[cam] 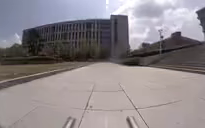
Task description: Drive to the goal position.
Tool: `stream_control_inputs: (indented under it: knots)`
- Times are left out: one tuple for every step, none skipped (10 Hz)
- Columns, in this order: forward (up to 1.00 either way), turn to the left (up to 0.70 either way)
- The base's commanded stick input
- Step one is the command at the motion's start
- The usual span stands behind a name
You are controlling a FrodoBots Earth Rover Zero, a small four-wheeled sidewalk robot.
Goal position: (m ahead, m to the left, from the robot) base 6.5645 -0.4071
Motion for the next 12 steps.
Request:
stream_control_inputs:
  knots:
    - [1.00, -0.27]
    - [1.00, -0.27]
    - [1.00, -0.27]
    - [1.00, -0.27]
    - [1.00, -0.27]
    - [1.00, -0.23]
    - [1.00, -0.06]
    - [1.00, 0.00]
    - [1.00, 0.00]
    - [1.00, 0.00]
    - [1.00, 0.00]
    - [1.00, 0.00]
